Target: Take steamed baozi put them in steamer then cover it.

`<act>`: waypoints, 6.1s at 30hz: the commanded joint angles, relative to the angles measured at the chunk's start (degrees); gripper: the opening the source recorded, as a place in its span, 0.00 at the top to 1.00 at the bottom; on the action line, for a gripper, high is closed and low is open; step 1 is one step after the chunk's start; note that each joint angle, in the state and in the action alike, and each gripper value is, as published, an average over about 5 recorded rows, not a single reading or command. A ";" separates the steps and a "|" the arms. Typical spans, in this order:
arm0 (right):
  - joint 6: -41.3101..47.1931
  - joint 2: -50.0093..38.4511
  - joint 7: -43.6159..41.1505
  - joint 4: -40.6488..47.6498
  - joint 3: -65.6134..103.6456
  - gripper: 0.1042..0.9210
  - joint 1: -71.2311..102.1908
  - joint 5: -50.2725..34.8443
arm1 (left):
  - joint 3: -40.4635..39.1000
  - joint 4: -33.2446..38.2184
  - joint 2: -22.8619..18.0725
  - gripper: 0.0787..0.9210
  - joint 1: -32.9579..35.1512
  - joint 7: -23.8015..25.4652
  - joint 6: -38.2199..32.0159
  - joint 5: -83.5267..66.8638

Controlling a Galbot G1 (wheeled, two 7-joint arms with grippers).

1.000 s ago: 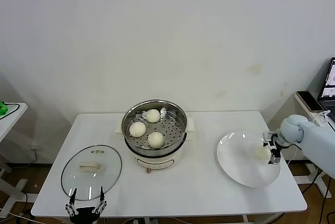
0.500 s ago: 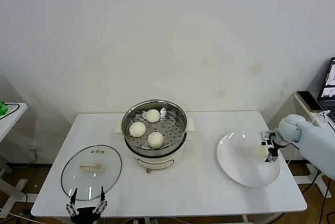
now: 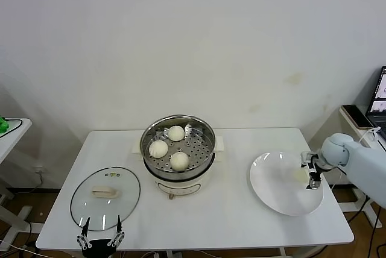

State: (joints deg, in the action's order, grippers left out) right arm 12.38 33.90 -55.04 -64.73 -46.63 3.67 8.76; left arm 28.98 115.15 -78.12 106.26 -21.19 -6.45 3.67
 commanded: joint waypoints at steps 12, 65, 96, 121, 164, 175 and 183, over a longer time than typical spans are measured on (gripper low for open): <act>-0.01 -0.05 0.25 -0.12 0.83 0.12 0.98 0.82 | -0.47 -0.36 -0.35 0.12 -0.55 0.05 0.06 0.26; 10.96 0.71 3.02 -22.55 -26.28 0.46 -40.33 -25.45 | -3.59 -1.34 0.97 0.12 -2.14 0.37 0.26 1.26; 21.66 37.49 7.11 -4.94 -29.54 0.45 -39.41 -48.63 | -2.38 -0.15 2.83 0.12 -1.29 0.29 -0.42 0.21; 21.65 40.34 6.04 0.24 -29.62 0.45 -33.41 -41.11 | -1.37 1.41 3.46 0.12 -0.37 0.26 -0.93 -0.91; 20.25 39.20 4.91 -0.01 -28.77 0.14 -32.51 -36.65 | -1.29 1.12 3.25 0.12 -0.64 0.28 -0.89 -1.04; 20.76 34.24 8.03 -5.76 -24.05 0.12 -37.47 -39.93 | 0.29 1.31 5.56 0.12 -2.02 0.35 0.80 -5.03; 20.59 22.34 26.40 -17.98 -15.05 0.12 -33.91 -45.68 | 1.28 0.33 7.37 0.12 -4.35 0.42 0.54 -8.45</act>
State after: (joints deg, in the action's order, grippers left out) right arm 33.21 67.24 -44.48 -71.14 -70.09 -32.23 -32.03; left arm 29.86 116.12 -72.02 103.31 -20.68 -6.09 -1.82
